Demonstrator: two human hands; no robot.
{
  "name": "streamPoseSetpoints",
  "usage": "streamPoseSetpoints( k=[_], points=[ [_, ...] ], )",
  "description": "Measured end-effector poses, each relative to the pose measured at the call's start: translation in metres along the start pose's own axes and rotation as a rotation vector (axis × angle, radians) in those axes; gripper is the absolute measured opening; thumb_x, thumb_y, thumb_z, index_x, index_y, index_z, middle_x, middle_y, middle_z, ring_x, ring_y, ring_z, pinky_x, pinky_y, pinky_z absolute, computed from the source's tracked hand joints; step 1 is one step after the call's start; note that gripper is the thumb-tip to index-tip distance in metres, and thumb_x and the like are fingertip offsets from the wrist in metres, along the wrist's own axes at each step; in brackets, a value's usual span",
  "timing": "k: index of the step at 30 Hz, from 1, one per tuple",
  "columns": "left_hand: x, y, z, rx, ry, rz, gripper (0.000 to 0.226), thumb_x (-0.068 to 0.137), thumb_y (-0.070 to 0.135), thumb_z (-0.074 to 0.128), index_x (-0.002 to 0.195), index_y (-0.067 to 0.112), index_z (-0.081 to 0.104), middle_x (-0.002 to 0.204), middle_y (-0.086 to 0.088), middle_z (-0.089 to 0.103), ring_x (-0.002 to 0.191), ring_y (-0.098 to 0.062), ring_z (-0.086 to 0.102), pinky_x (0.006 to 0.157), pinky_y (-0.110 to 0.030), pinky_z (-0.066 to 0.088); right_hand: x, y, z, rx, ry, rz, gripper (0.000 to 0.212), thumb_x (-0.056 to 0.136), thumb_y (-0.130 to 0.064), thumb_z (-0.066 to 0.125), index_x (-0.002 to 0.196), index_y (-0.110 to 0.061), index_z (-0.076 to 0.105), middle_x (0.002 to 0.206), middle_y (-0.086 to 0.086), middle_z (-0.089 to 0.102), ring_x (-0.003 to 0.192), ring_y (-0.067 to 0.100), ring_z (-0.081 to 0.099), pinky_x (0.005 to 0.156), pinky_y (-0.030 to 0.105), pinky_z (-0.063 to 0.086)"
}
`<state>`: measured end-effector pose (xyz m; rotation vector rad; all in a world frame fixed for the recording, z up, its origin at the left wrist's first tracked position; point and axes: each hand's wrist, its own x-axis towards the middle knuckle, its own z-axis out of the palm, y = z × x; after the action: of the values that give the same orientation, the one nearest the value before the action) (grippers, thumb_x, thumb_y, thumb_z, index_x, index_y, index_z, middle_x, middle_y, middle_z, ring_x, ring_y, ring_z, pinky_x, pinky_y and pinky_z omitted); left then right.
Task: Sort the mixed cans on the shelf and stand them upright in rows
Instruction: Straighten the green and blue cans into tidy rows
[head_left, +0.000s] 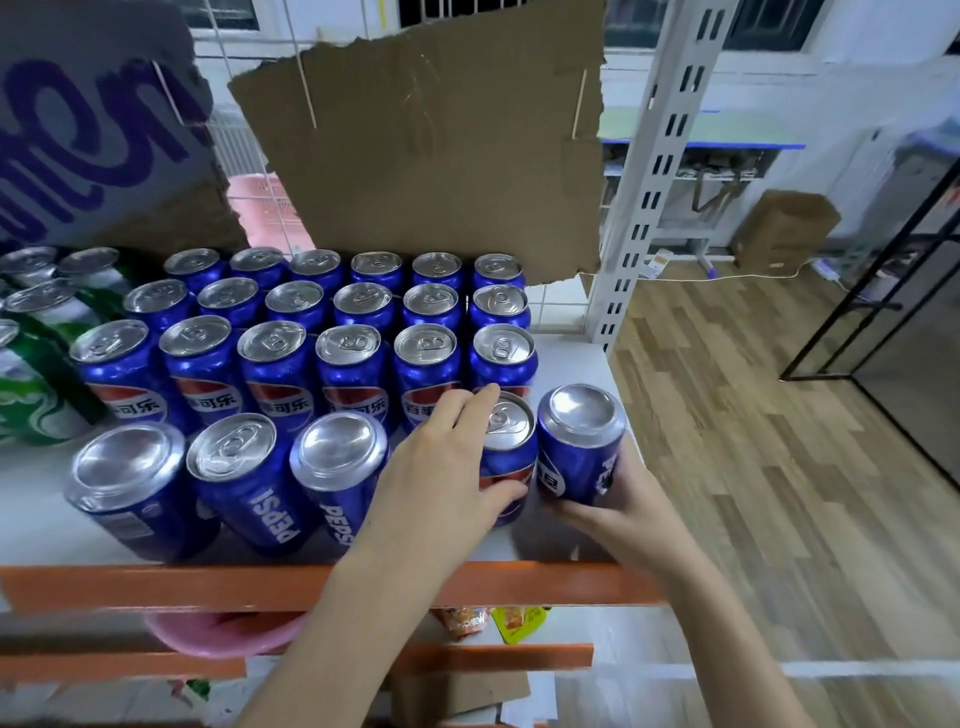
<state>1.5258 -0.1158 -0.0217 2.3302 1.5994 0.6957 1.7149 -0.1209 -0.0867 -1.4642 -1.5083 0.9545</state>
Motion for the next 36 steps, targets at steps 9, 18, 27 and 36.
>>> streamPoseSetpoints(
  k=[9, 18, 27, 36],
  points=[
    [-0.001, -0.003, 0.003, -0.056, 0.07, -0.039, 0.086, 0.071, 0.039, 0.077, 0.143, 0.027, 0.034, 0.132, 0.014, 0.042, 0.118, -0.009, 0.046, 0.088, -0.012, 0.03, -0.01, -0.036, -0.036, 0.007, 0.213, -0.074, 0.065, 0.052, -0.016, 0.081, 0.109, -0.027, 0.051, 0.098, -0.009, 0.063, 0.085, 0.007, 0.062, 0.072, 0.02, 0.05],
    [0.002, 0.002, 0.004, -0.061, 0.075, 0.007, 0.08, 0.074, 0.036, 0.074, 0.143, 0.025, 0.035, 0.138, 0.013, 0.042, 0.123, -0.01, 0.044, 0.095, -0.017, 0.031, -0.006, -0.065, -0.037, -0.294, 0.332, -0.174, 0.069, 0.051, -0.031, 0.088, 0.113, -0.023, 0.058, 0.101, -0.011, 0.052, 0.094, 0.004, 0.053, 0.08, 0.019, 0.042],
    [0.014, -0.009, -0.012, 0.237, -0.018, 0.055, 0.087, 0.082, 0.053, 0.059, 0.149, 0.021, 0.013, 0.143, 0.009, 0.031, 0.131, -0.01, 0.023, 0.106, -0.022, 0.018, 0.005, -0.063, -0.013, -0.398, 0.16, -0.113, 0.073, 0.059, -0.049, 0.08, 0.121, -0.027, 0.048, 0.105, -0.017, 0.043, 0.092, -0.003, 0.042, 0.073, 0.006, 0.036],
    [0.017, -0.011, -0.026, 0.201, -0.085, 0.085, 0.077, 0.081, 0.047, 0.064, 0.143, 0.022, 0.027, 0.129, 0.01, 0.035, 0.12, -0.011, 0.04, 0.096, -0.025, 0.039, -0.006, -0.053, -0.024, -0.392, -0.002, -0.097, 0.09, 0.073, -0.025, 0.079, 0.144, -0.031, 0.025, 0.123, -0.027, 0.036, 0.116, -0.001, 0.041, 0.101, 0.028, 0.042]
  ],
)
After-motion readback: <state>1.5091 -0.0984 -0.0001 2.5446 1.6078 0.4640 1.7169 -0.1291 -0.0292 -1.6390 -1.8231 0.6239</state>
